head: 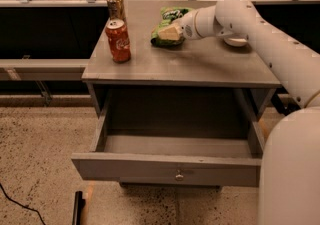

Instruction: Place green rice chip bag into top drawer

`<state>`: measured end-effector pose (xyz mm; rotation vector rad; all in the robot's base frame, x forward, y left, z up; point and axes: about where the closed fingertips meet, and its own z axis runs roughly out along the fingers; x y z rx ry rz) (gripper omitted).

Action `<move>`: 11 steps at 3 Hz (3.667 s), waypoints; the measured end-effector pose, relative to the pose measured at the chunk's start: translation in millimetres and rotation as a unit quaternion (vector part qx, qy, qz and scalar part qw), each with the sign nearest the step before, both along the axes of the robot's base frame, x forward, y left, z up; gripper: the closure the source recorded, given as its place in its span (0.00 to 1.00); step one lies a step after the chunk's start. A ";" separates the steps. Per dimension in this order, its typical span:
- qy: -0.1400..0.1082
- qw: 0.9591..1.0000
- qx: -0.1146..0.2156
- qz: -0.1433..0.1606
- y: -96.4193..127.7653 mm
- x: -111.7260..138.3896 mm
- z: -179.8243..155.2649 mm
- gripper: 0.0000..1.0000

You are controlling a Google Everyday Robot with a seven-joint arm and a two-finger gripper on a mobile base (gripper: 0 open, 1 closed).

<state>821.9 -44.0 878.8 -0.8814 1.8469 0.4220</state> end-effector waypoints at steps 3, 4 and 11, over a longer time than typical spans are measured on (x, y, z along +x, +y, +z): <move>-0.001 1.000 -0.011 0.027 -20.3 -69.5 16.6 1.00; 0.028 0.999 0.006 0.031 -31.9 -133.2 9.1 1.00; 0.202 0.975 0.060 -0.075 -19.2 -368.0 -17.3 1.00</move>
Offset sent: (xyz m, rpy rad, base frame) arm -0.0560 -0.0280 0.0204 -0.0398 -0.0235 0.0470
